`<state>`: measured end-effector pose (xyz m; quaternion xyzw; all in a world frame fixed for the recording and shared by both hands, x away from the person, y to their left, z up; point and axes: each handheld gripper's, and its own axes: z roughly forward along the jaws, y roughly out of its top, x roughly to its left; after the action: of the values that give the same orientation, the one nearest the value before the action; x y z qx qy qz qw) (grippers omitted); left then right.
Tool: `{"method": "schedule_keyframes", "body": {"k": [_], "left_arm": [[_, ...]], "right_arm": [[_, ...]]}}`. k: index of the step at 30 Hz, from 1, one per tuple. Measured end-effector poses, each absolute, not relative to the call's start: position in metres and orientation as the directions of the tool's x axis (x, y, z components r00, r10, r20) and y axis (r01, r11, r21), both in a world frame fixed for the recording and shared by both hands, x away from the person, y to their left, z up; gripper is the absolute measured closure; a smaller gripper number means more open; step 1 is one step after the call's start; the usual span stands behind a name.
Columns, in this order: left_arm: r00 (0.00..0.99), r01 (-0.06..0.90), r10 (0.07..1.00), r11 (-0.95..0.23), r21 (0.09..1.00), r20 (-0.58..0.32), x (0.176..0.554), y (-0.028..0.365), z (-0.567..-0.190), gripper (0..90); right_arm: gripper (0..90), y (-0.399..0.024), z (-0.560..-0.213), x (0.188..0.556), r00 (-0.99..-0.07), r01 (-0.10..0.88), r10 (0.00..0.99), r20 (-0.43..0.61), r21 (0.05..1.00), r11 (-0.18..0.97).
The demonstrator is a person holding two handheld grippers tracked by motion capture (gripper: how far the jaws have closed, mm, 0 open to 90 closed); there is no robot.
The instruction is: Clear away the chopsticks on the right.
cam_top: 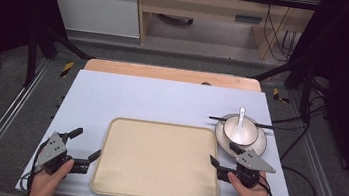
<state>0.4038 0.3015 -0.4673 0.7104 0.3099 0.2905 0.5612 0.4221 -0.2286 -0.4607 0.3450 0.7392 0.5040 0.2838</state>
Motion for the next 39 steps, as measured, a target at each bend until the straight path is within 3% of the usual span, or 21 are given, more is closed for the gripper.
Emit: {"method": "schedule_keyframes", "body": {"k": [15, 22, 29, 33, 39], "left_arm": [[0.623, 0.112, 0.782, -0.129, 0.985, 0.031, 0.399, 0.307, -0.462, 2.2], [0.62, 0.101, 0.784, -0.123, 0.987, 0.034, 0.396, 0.308, -0.459, 2.3], [0.624, 0.097, 0.781, -0.114, 0.989, 0.029, 0.397, 0.308, -0.458, 2.3], [0.618, 0.102, 0.786, -0.111, 0.989, 0.024, 0.398, 0.31, -0.459, 2.3], [0.597, 0.099, 0.802, -0.064, 0.993, -0.008, 0.399, 0.317, -0.457, 2.6]], "right_arm": [[26.5, -0.234, -0.456, 0.419, -0.573, 0.176, 0.809, -0.135, 0.943, 0.282], [31.6, -0.245, -0.437, 0.407, -0.49, 0.128, 0.848, -0.2, 0.946, 0.297], [20.9, -0.252, -0.42, 0.398, -0.435, 0.106, 0.869, -0.235, 0.946, 0.308], [28.9, -0.261, -0.413, 0.398, -0.404, 0.12, 0.882, -0.242, 0.942, 0.314], [53.6, -0.283, -0.4, 0.41, -0.385, 0.169, 0.897, -0.216, 0.939, 0.298]]}}
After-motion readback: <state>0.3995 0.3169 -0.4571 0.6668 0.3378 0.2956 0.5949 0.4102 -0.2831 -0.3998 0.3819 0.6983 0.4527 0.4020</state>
